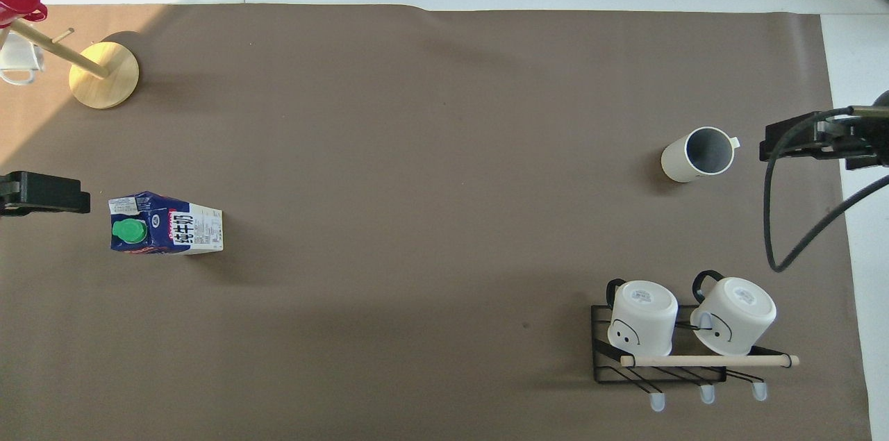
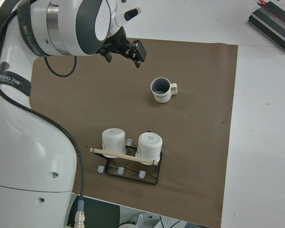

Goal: Place cup and milk on table

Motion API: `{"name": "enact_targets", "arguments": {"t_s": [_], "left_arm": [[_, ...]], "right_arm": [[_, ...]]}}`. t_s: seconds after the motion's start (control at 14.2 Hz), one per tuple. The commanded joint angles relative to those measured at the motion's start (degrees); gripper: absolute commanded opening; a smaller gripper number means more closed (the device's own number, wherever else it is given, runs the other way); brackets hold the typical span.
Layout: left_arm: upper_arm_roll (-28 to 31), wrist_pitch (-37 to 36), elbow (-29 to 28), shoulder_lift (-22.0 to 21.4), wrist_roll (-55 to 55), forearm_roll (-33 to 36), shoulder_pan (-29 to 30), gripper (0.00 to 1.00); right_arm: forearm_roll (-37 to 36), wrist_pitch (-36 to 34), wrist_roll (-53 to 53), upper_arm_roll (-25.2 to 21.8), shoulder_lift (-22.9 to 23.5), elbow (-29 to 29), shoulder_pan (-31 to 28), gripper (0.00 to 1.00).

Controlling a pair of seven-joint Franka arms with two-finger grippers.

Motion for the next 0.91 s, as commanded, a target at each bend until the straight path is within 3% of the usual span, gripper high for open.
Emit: {"name": "enact_targets", "arguments": {"t_s": [0.0, 0.84], "left_arm": [[-0.4, -0.9, 0.8, 0.2, -0.6, 0.6, 0.6, 1.0], [-0.5, -0.9, 0.8, 0.2, -0.2, 0.5, 0.0, 1.0]], "right_arm": [[-0.2, 0.2, -1.1, -0.2, -0.1, 0.3, -0.1, 1.0], [0.6, 0.0, -1.2, -0.2, -0.5, -0.1, -0.1, 1.0]]}}
